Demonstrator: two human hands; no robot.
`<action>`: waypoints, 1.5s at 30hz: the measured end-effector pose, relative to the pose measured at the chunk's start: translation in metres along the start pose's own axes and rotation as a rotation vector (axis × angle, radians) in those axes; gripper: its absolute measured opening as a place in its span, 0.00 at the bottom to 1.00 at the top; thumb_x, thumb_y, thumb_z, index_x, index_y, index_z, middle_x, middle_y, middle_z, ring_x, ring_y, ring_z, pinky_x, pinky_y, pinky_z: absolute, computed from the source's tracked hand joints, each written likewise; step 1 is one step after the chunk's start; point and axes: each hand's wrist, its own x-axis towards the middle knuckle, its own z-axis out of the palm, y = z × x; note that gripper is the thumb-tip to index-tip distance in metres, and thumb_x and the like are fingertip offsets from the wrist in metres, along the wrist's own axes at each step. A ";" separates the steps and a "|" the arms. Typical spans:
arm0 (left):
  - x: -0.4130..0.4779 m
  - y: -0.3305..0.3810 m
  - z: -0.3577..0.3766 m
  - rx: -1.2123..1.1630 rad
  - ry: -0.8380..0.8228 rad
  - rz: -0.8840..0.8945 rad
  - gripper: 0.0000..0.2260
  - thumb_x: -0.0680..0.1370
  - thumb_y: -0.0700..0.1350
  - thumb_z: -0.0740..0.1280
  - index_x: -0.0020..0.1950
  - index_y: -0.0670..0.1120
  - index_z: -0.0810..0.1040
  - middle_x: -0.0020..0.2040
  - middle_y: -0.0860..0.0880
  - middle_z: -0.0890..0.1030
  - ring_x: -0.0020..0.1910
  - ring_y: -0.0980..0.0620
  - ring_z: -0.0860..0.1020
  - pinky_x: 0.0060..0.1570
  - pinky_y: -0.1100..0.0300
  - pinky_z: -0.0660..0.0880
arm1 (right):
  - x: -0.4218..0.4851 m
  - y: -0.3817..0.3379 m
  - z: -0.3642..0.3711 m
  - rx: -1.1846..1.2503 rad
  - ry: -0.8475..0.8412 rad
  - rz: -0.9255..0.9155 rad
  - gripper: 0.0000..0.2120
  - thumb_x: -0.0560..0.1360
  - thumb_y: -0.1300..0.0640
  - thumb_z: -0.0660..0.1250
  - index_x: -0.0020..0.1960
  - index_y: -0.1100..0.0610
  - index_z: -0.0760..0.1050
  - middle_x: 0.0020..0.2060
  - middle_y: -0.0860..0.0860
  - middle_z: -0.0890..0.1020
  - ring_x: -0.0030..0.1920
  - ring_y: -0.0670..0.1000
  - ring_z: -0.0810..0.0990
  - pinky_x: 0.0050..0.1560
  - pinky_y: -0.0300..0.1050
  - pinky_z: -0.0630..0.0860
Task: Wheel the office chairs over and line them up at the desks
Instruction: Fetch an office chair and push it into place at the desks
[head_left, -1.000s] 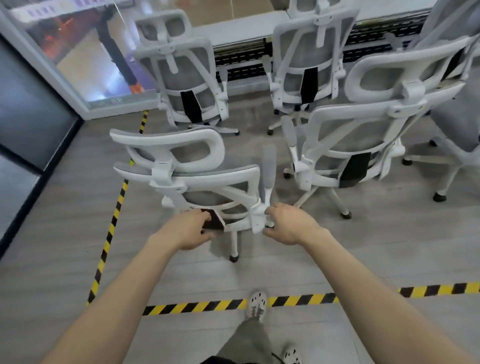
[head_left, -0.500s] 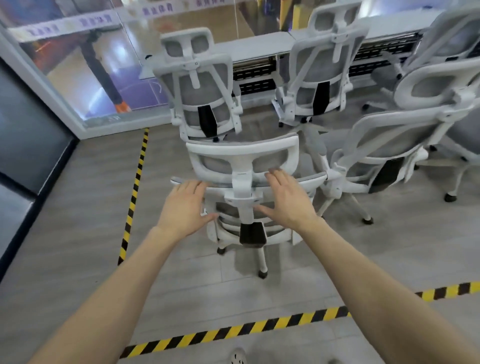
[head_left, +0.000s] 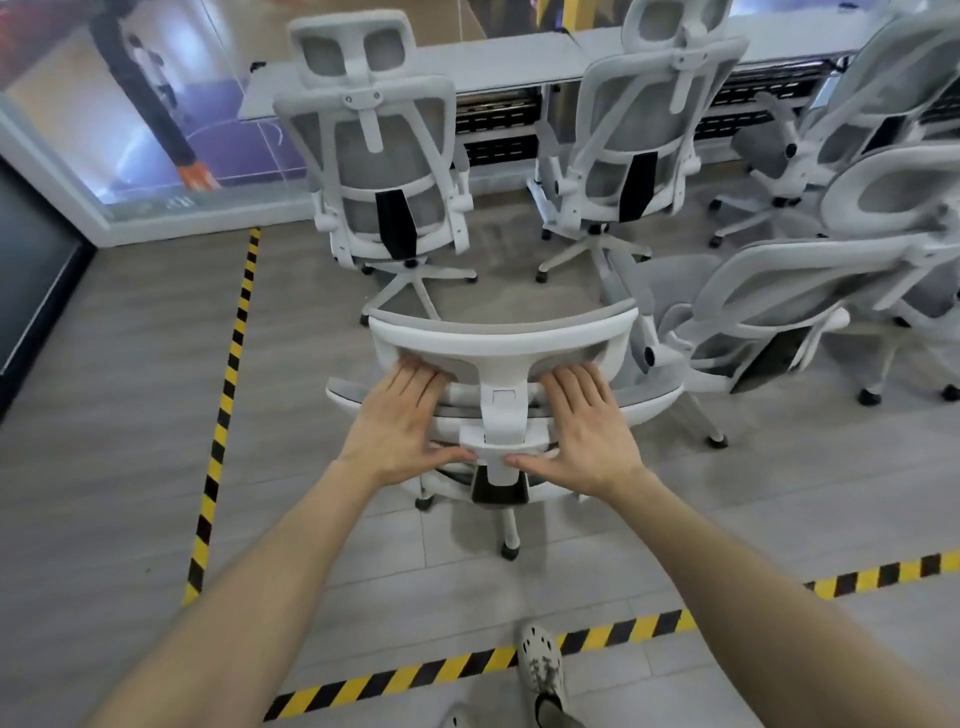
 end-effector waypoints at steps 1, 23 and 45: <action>-0.004 0.000 0.002 0.009 0.010 -0.005 0.49 0.74 0.80 0.68 0.74 0.38 0.76 0.71 0.41 0.78 0.74 0.37 0.74 0.83 0.39 0.64 | 0.001 0.001 0.003 0.024 0.048 -0.029 0.54 0.72 0.17 0.66 0.72 0.65 0.76 0.64 0.58 0.80 0.67 0.64 0.78 0.82 0.62 0.65; 0.022 -0.100 0.029 0.123 0.217 -0.208 0.47 0.70 0.80 0.70 0.66 0.39 0.82 0.61 0.41 0.82 0.62 0.37 0.80 0.77 0.41 0.71 | 0.152 0.000 0.062 0.128 0.000 -0.230 0.56 0.70 0.17 0.68 0.75 0.64 0.76 0.71 0.59 0.79 0.76 0.64 0.75 0.85 0.63 0.62; 0.028 -0.191 0.032 0.007 0.157 -0.218 0.47 0.71 0.81 0.69 0.69 0.41 0.81 0.66 0.43 0.81 0.67 0.38 0.79 0.80 0.43 0.67 | 0.213 -0.057 0.089 0.231 -0.024 -0.148 0.55 0.69 0.18 0.70 0.75 0.64 0.75 0.70 0.56 0.77 0.76 0.63 0.73 0.85 0.64 0.61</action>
